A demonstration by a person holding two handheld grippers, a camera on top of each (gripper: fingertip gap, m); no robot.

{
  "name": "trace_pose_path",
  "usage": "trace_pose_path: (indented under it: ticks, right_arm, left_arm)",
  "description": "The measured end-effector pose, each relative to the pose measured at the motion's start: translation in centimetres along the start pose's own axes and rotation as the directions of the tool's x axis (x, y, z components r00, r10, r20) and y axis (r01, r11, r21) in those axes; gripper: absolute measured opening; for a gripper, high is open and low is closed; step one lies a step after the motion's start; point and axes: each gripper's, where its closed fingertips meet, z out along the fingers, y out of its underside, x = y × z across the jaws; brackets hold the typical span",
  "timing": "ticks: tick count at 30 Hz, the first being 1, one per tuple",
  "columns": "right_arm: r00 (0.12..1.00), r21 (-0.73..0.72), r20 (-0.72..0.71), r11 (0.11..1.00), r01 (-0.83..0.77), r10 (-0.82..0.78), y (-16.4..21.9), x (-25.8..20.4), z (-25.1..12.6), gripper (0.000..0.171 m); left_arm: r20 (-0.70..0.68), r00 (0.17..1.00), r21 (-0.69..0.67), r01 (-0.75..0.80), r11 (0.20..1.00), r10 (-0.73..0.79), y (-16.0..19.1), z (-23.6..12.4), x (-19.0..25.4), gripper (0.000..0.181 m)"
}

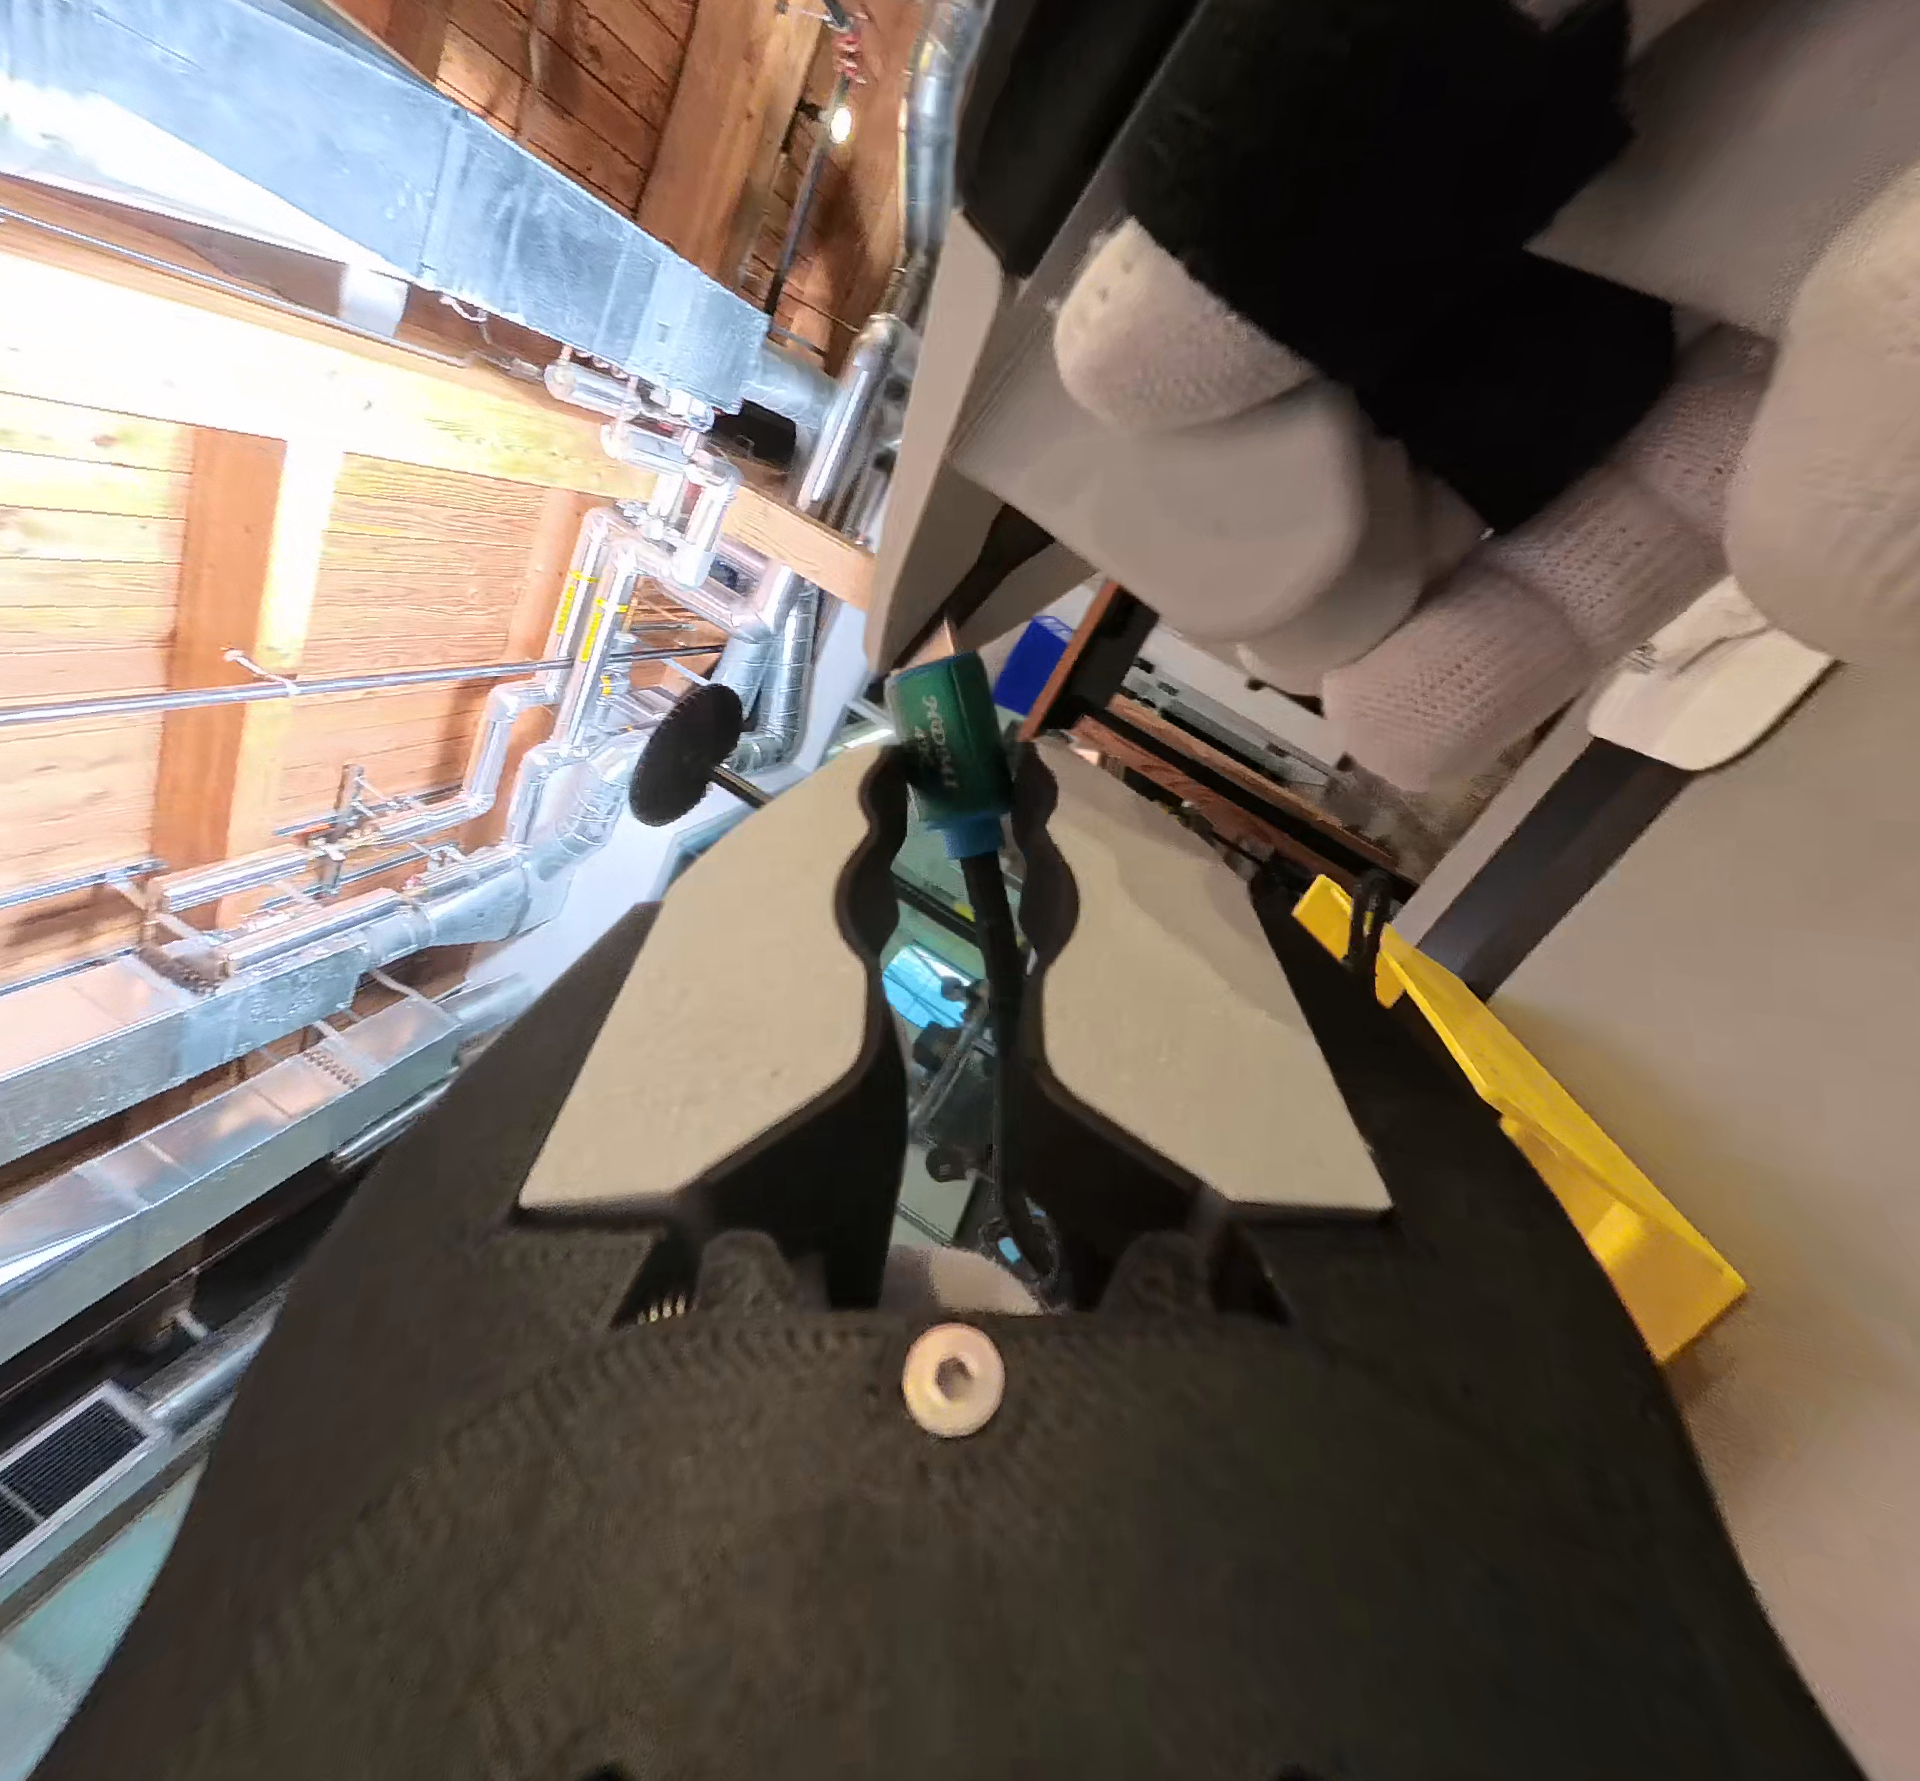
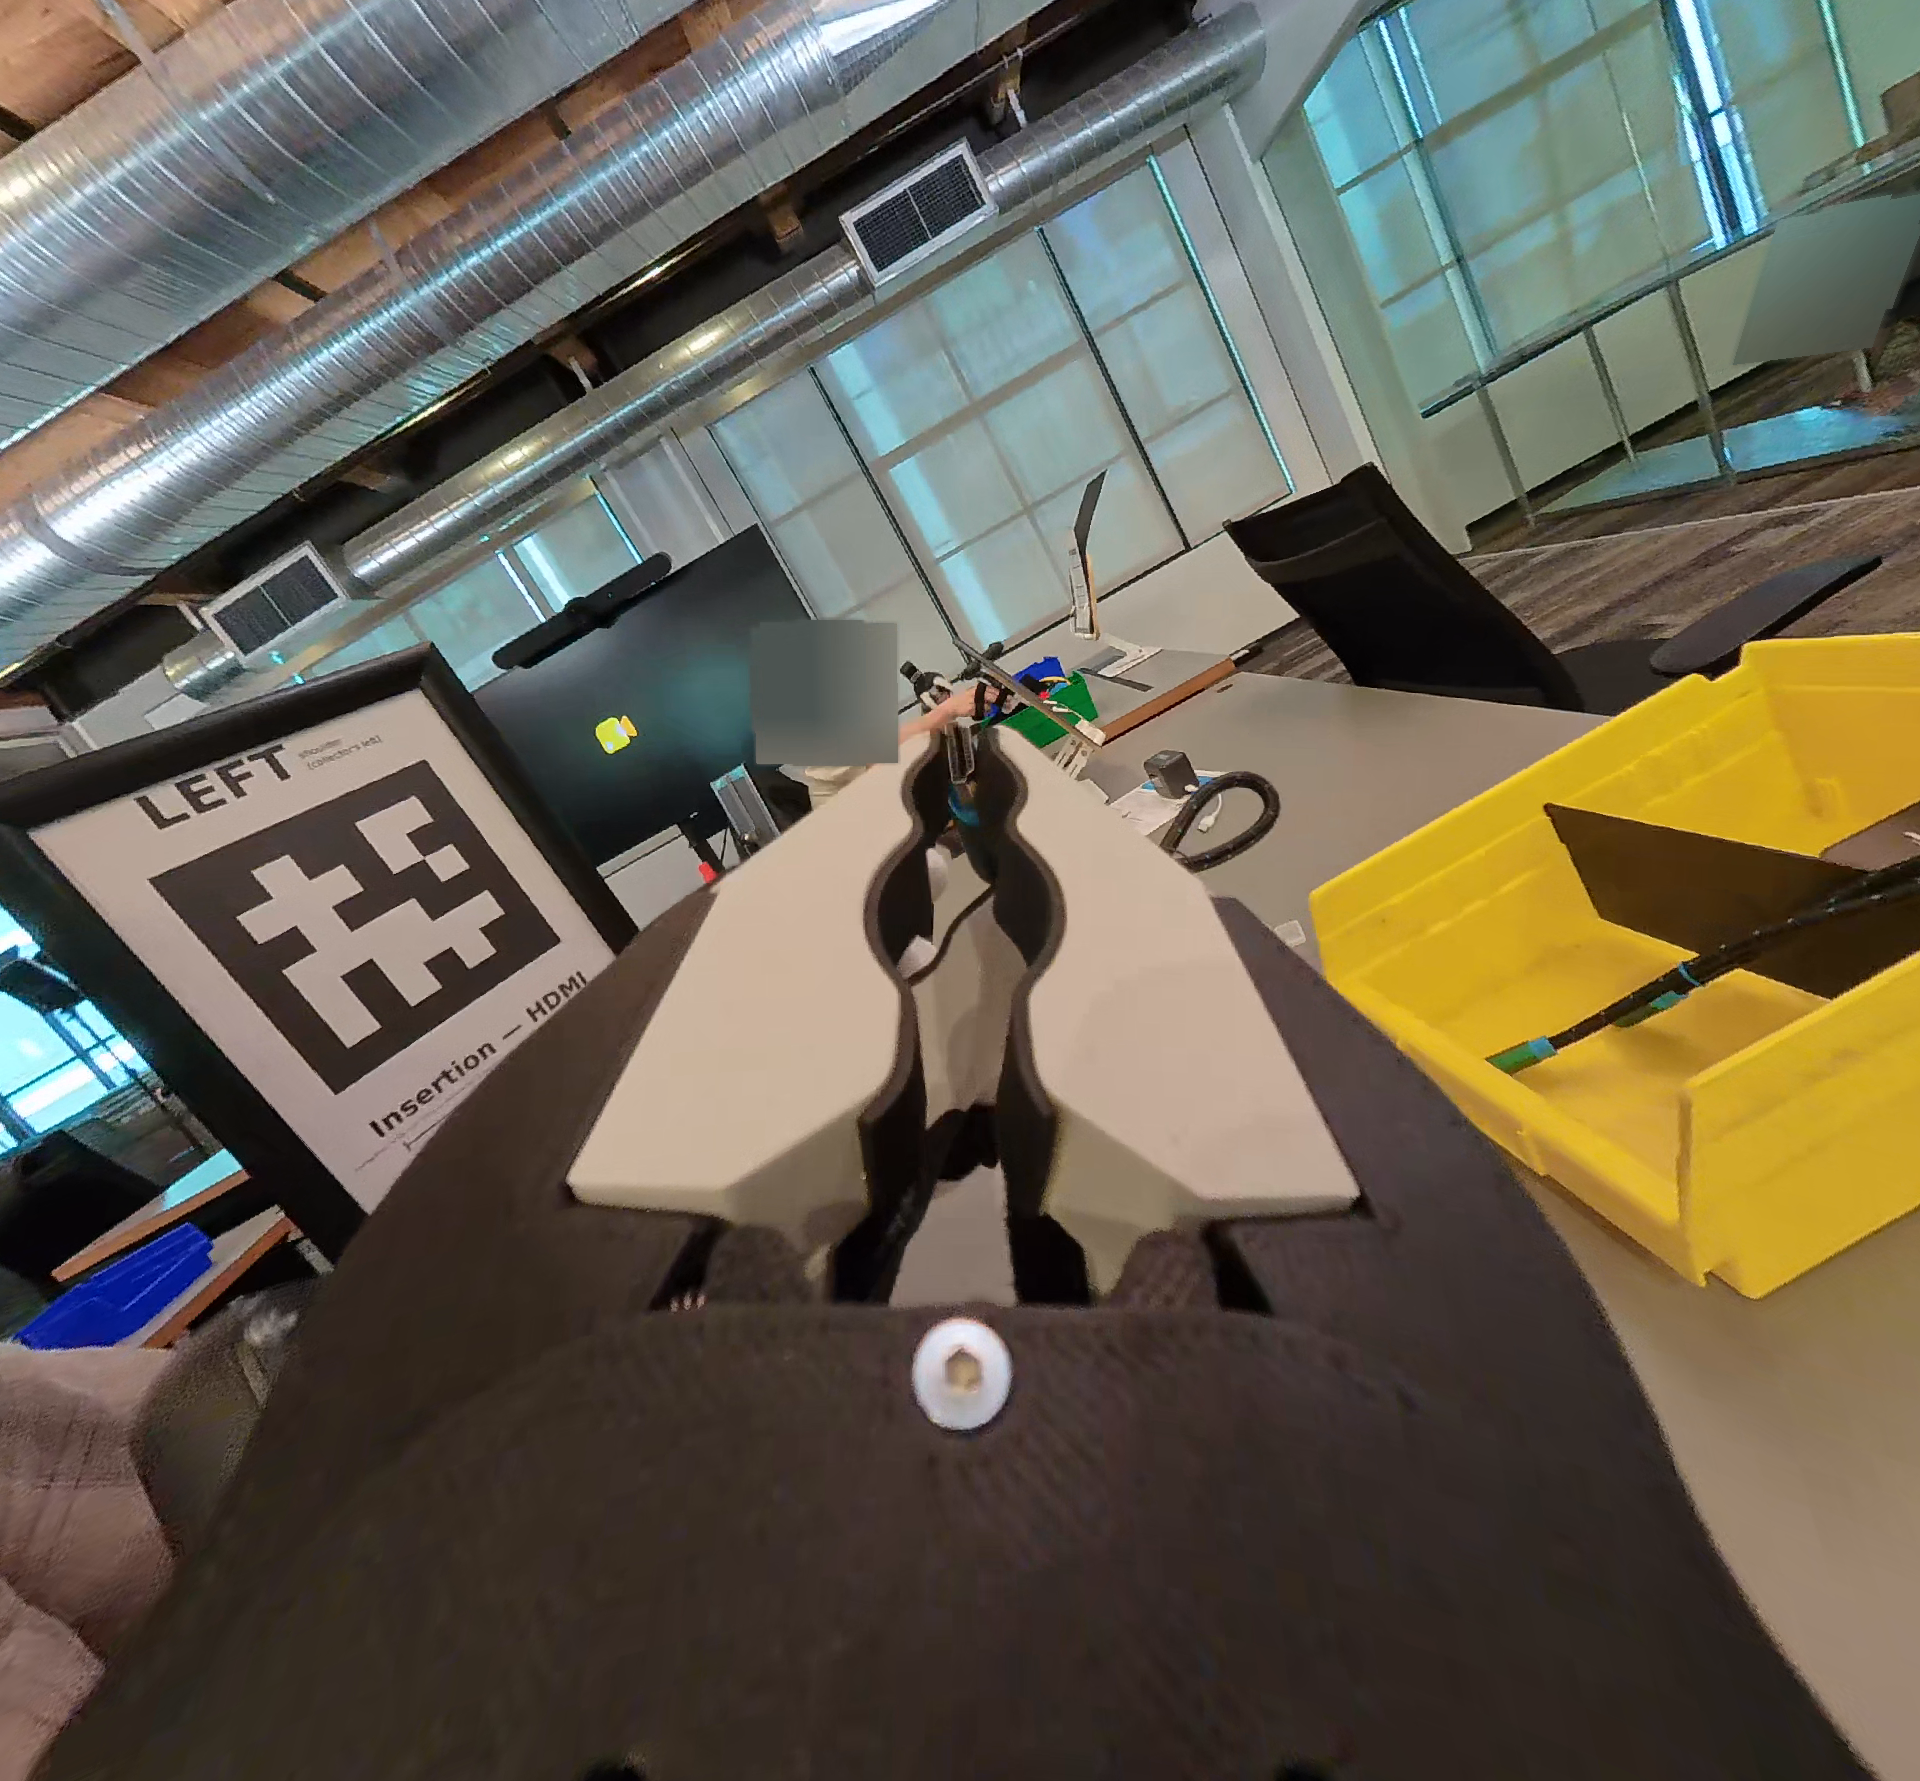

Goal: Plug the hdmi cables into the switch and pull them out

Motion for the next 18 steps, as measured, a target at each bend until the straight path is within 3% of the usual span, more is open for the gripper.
trace_pose_path:
  ticks: [3,4,6,9,10,11,12,14,15,16,18]
  right_arm:
    - [0.999,-0.045,0.001,0.998,0.045,-0.045,0.0,0.4,0.1,0.003]
    - [0.997,-0.064,0.005,0.994,0.083,-0.083,0.1,0.4,0.1,0.01]
    - [0.974,-0.109,-0.002,0.968,0.226,-0.227,0.2,0.5,0.1,0.014]
    - [0.797,-0.204,-0.04,0.786,0.584,-0.602,-0.1,0.7,-0.4,0.016]
    - [0.683,-0.255,-0.03,0.666,0.701,-0.73,0.0,0.6,-0.6,0.016]
    - [0.518,-0.312,0.005,0.491,0.814,-0.856,0.3,0.6,-0.8,0.016]
    - [0.297,-0.371,0.064,0.253,0.893,-0.953,0.8,0.8,-1.1,0.016]
    - [-0.195,-0.429,0.125,-0.23,0.873,-0.973,0.6,1.3,-1.7,0.015]
    - [-0.355,-0.447,0.186,-0.4,0.8,-0.916,1.1,1.7,-1.9,0.014]
    - [-0.448,-0.456,0.229,-0.502,0.735,-0.864,1.5,2.1,-1.9,0.018]
    - [-0.525,-0.428,0.236,-0.573,0.699,-0.817,2.3,2.1,-1.4,0.024]
  left_arm:
    - [-0.077,0.997,-0.006,0.014,1.0,-0.015,0.3,0.1,0.1,0.02]
    - [-0.108,0.994,-0.02,0.027,0.999,-0.029,0.5,0.2,0.2,0.019]
    - [-0.161,0.986,-0.043,0.046,0.998,-0.052,0.9,0.2,0.2,0.02]
    - [-0.264,0.958,-0.106,0.084,0.991,-0.11,1.7,0.2,0.6,0.019]
    - [-0.296,0.948,-0.124,0.081,0.989,-0.115,1.9,0.1,0.6,0.019]
    - [-0.336,0.932,-0.146,0.091,0.985,-0.136,2.1,-0.1,0.7,0.019]
    - [-0.378,0.912,-0.173,0.099,0.98,-0.159,2.2,-0.3,0.9,0.019]
    - [-0.44,0.888,-0.208,0.047,0.977,-0.136,2.6,-0.8,1.3,0.018]
    - [-0.461,0.879,-0.216,0.021,0.976,-0.121,2.6,-1.1,1.4,0.018]
    - [-0.49,0.863,-0.226,0.009,0.974,-0.122,2.5,-1.4,1.7,0.018]
    - [-0.544,0.829,-0.241,-0.012,0.971,-0.125,2.3,-2.2,2.4,0.018]
